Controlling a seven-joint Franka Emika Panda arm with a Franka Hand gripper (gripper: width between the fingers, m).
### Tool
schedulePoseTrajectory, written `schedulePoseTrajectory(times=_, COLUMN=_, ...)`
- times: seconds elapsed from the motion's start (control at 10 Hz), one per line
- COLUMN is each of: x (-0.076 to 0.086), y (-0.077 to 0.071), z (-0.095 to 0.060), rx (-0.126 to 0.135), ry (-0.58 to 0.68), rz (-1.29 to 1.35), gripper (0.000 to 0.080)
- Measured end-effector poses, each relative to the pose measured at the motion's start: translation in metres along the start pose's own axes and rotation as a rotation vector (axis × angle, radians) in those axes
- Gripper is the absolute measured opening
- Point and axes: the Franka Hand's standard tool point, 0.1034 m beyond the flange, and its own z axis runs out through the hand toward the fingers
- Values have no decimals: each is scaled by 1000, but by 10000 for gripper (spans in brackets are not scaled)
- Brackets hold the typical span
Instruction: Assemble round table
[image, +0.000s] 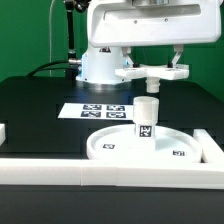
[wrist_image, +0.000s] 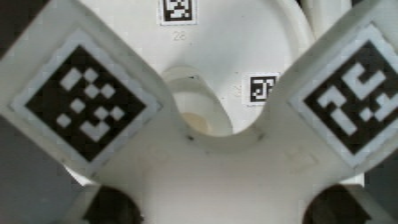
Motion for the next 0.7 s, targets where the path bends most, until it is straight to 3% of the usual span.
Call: schedulePoseTrajectory(times=0.7, x=-5, y=10, z=15, rx=-10, ry=-8, rz=-1, gripper=448)
